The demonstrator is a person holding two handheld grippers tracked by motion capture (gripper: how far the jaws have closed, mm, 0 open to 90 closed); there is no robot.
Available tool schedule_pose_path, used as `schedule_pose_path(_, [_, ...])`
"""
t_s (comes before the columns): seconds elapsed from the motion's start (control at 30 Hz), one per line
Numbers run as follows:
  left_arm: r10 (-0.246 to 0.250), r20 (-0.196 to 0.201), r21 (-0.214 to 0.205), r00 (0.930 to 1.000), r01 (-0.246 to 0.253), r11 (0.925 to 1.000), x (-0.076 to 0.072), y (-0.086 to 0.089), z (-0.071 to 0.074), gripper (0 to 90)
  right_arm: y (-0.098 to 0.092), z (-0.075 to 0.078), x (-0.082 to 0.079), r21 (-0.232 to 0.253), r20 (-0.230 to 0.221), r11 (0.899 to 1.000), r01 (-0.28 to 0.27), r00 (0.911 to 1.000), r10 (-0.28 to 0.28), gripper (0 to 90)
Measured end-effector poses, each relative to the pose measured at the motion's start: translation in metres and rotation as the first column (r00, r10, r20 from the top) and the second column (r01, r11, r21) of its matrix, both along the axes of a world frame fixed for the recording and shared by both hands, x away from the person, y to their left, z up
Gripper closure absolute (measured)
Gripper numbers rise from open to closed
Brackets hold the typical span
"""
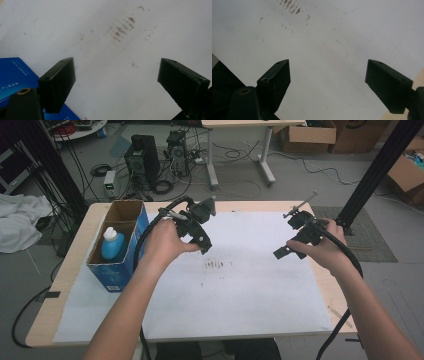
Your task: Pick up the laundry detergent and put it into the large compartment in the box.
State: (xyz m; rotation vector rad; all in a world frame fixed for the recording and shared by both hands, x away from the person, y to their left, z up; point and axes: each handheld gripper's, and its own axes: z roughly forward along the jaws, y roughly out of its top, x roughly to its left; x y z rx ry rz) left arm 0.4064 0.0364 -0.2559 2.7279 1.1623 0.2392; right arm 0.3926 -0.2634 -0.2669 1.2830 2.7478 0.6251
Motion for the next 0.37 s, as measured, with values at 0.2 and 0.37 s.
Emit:
schedule_pose_path(0.2, [0.010,0.002,-0.005,1.0000,-0.009,0.9999,-0.0004,0.0020,0.0007,15.4,-0.0007,0.0001,-0.0007,0.001,-0.002,1.000,0.005,1.0000,-0.005,20.1])
schedule_pose_path(0.37, [0.010,0.004,-0.005,0.9999,-0.010,0.9999,-0.0004,0.0027,0.0000,15.4,-0.0001,-0.0005,-0.0011,0.000,0.000,1.000,-0.001,1.0000,0.001,20.3])
